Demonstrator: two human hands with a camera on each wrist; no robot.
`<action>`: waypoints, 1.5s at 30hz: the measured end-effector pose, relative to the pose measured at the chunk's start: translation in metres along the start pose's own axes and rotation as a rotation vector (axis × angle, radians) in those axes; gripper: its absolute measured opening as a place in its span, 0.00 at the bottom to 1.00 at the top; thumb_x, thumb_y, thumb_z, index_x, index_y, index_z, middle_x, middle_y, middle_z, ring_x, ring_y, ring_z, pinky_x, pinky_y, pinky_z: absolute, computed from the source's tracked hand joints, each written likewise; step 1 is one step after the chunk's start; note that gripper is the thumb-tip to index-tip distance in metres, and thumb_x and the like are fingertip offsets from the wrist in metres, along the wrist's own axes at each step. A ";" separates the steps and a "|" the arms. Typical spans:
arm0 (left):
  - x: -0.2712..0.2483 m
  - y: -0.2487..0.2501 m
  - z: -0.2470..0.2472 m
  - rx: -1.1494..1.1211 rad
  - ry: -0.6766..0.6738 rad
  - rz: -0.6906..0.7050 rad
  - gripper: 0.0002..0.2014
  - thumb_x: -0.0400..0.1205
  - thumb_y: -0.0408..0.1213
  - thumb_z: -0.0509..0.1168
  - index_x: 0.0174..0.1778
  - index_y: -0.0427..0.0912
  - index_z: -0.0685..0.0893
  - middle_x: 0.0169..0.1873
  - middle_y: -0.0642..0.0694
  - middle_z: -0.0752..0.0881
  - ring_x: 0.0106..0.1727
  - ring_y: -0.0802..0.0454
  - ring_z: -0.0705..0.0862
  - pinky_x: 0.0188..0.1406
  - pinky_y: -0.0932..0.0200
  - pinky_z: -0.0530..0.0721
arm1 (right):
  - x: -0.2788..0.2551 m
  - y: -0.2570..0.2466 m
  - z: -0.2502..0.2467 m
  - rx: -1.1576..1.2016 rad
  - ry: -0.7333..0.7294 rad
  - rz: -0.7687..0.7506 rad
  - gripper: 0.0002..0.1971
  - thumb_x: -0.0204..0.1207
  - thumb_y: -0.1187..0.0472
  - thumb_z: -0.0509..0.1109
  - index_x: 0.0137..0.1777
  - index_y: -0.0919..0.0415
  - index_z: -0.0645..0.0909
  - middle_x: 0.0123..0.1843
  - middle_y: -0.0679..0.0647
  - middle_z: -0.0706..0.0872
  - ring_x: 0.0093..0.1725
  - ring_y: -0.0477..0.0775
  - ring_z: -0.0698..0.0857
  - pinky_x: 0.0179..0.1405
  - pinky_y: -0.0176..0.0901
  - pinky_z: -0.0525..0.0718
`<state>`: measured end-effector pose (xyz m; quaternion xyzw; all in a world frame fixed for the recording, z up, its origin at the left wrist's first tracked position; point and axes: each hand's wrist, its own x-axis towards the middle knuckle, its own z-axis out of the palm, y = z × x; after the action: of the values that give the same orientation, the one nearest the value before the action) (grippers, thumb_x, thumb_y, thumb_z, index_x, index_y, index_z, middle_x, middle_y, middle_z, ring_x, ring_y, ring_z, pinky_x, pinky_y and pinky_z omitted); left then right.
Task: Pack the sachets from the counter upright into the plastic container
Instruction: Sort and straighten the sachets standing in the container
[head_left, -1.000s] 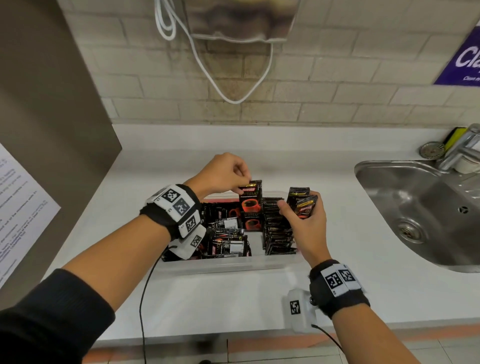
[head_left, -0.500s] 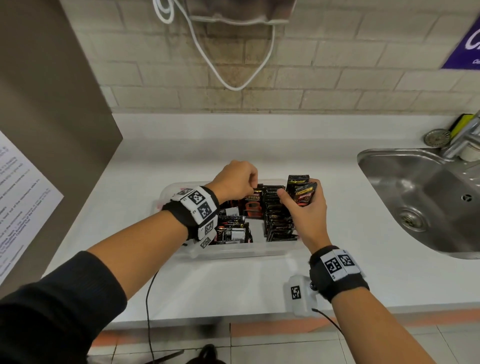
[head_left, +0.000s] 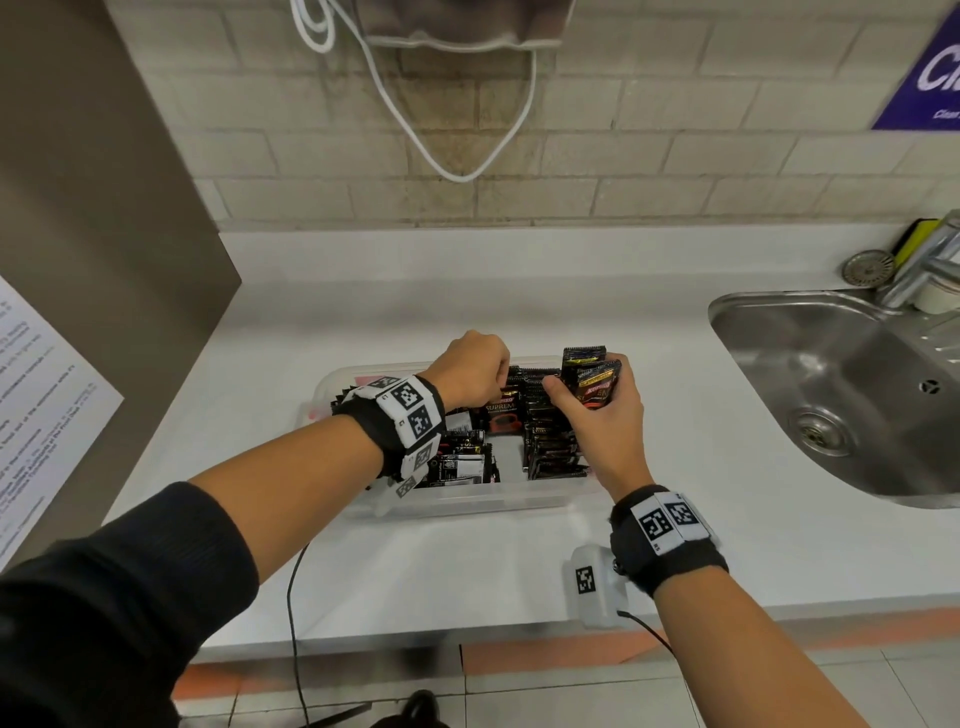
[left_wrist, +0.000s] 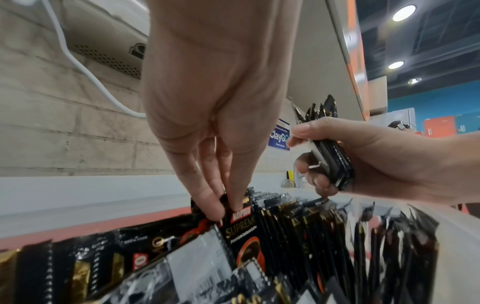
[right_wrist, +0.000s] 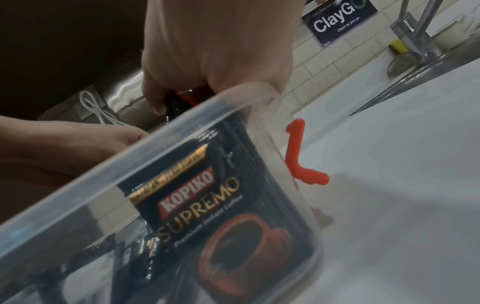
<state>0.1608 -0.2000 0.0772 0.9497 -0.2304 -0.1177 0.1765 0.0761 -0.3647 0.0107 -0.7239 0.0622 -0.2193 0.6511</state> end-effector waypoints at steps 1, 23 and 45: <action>-0.001 0.000 0.002 0.011 -0.010 0.003 0.05 0.77 0.24 0.75 0.42 0.38 0.88 0.41 0.45 0.87 0.42 0.49 0.85 0.44 0.58 0.82 | 0.000 0.000 0.000 0.003 -0.001 -0.001 0.24 0.66 0.41 0.84 0.56 0.46 0.79 0.48 0.45 0.91 0.48 0.47 0.91 0.49 0.47 0.90; -0.007 0.026 -0.034 -0.613 -0.137 0.180 0.11 0.86 0.41 0.69 0.55 0.38 0.91 0.49 0.42 0.92 0.44 0.45 0.92 0.37 0.60 0.86 | -0.002 -0.004 0.001 0.034 -0.056 -0.054 0.25 0.67 0.45 0.86 0.60 0.44 0.79 0.52 0.48 0.91 0.51 0.49 0.91 0.49 0.37 0.87; -0.013 -0.019 -0.039 -0.576 0.075 0.035 0.07 0.80 0.25 0.72 0.42 0.42 0.87 0.30 0.46 0.90 0.33 0.50 0.92 0.37 0.60 0.91 | -0.001 0.000 -0.001 -0.004 -0.035 -0.034 0.22 0.68 0.48 0.85 0.56 0.50 0.78 0.46 0.42 0.89 0.46 0.46 0.89 0.48 0.41 0.88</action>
<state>0.1690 -0.1670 0.1072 0.8599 -0.1971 -0.1403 0.4495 0.0744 -0.3652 0.0107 -0.7299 0.0389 -0.2176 0.6468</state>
